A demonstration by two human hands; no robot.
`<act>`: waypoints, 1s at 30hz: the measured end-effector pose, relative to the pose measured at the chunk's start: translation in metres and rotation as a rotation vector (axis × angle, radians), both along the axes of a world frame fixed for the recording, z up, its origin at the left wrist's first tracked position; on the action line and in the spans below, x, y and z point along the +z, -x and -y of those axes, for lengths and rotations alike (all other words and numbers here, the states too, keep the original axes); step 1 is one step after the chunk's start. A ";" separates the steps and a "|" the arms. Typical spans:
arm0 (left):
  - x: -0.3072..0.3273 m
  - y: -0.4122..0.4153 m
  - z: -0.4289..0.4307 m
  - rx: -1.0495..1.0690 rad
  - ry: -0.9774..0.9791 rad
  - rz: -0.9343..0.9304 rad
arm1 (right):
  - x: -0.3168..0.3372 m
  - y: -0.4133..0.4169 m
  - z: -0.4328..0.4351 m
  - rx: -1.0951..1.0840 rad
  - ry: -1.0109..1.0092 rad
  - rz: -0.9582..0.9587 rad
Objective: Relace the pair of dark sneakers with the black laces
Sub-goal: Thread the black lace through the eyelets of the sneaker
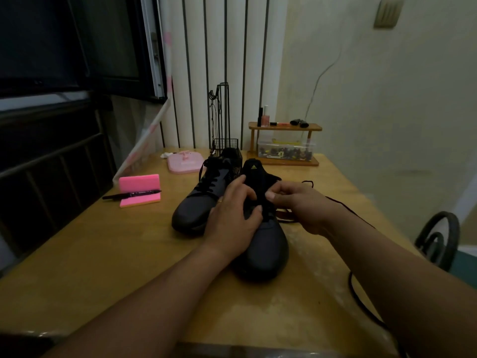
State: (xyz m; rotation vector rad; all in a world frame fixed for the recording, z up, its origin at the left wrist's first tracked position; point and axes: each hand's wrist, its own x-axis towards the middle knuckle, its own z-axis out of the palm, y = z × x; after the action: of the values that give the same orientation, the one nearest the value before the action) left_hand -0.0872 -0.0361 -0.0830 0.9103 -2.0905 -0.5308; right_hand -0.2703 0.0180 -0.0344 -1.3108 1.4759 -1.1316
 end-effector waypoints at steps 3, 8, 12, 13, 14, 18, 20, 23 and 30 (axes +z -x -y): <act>0.002 -0.002 -0.003 0.039 0.043 0.062 | -0.003 -0.007 -0.002 -0.132 0.188 -0.409; 0.003 -0.001 -0.009 0.143 0.194 0.102 | -0.009 -0.015 -0.006 -0.521 0.474 -0.485; 0.006 0.000 -0.005 0.163 0.228 0.144 | -0.037 -0.027 -0.018 -0.414 0.222 -0.569; 0.008 0.000 -0.005 0.164 0.224 0.163 | -0.048 -0.029 -0.019 -0.415 0.182 -0.568; 0.010 0.000 -0.005 0.162 0.223 0.213 | -0.057 -0.031 -0.019 -0.433 0.180 -0.550; 0.029 0.003 0.003 0.128 0.204 0.506 | -0.069 -0.031 -0.020 -0.471 0.248 -0.534; 0.038 0.004 0.010 0.062 0.181 0.504 | -0.068 -0.032 -0.023 -0.463 0.261 -0.521; 0.040 0.001 0.017 -0.011 0.183 0.452 | -0.069 -0.033 -0.024 -0.459 0.274 -0.501; 0.048 0.001 0.020 -0.134 0.017 0.471 | -0.071 -0.033 -0.024 -0.460 0.287 -0.468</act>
State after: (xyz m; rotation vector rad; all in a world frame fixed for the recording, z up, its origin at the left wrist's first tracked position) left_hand -0.0883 -0.0556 -0.0345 0.9581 -2.5902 -0.3907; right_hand -0.2373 0.0417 -0.1051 -1.5503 2.0956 -1.4334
